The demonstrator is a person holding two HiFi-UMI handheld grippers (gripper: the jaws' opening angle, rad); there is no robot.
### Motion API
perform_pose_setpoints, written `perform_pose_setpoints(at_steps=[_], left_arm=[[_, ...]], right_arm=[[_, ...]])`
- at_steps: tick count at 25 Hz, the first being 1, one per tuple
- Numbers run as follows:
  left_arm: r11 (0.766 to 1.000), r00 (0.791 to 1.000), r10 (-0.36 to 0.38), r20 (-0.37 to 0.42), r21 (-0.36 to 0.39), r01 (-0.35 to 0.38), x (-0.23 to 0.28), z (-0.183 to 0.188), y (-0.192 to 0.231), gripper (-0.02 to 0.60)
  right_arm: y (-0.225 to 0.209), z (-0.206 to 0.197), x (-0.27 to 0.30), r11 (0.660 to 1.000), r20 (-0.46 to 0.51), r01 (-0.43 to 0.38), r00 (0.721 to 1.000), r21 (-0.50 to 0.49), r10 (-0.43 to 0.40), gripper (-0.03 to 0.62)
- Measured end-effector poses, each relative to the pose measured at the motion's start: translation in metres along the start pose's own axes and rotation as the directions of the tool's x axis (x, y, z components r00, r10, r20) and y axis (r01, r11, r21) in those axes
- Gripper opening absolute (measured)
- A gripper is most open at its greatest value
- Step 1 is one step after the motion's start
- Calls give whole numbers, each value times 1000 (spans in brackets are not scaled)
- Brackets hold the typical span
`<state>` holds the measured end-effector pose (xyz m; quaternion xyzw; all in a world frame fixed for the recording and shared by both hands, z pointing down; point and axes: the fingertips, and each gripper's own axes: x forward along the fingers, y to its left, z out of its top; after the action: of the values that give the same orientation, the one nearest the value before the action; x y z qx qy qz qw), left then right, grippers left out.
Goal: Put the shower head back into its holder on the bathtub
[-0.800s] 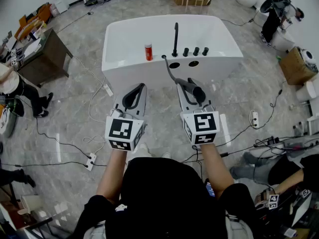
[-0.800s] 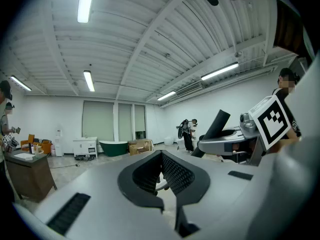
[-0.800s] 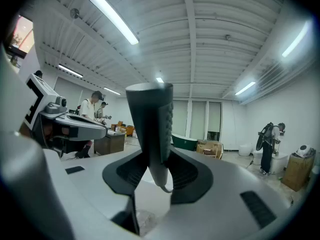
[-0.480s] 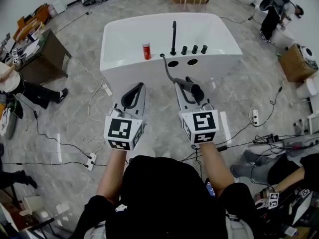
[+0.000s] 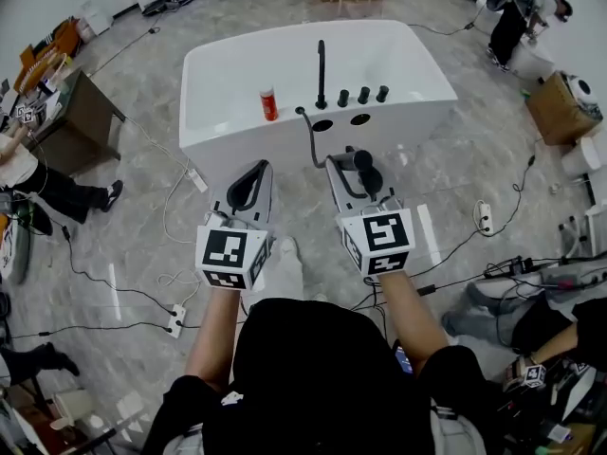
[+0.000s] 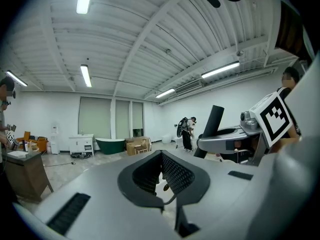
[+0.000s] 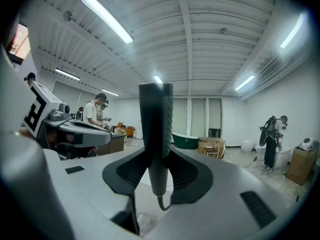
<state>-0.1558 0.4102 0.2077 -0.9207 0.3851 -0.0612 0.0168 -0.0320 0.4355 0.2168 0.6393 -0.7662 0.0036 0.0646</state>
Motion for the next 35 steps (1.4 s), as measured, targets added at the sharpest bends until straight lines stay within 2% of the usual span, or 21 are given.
perform_pose_setpoints(at_steps=[8,14,27,35], left_arm=[[999,999,-41,-4,-17,41,105,15,63,14],[997,997,-76,-27,-32,75,164,23,107,14],[990,990,-138,-36,-37,137,255,23,182,14],[987,986,-157,-50,-44,155,284,15,217,14]], right_arm=[[-43,17,101,1000,-5,19,1000,12,-19,140],[-65,30,169,999,-10,42,999,23,-42,140],[-94,42,280,995,-18,94,995,31,-93,140],[-99,45,327,994,-13,106,994,32,-105,140]])
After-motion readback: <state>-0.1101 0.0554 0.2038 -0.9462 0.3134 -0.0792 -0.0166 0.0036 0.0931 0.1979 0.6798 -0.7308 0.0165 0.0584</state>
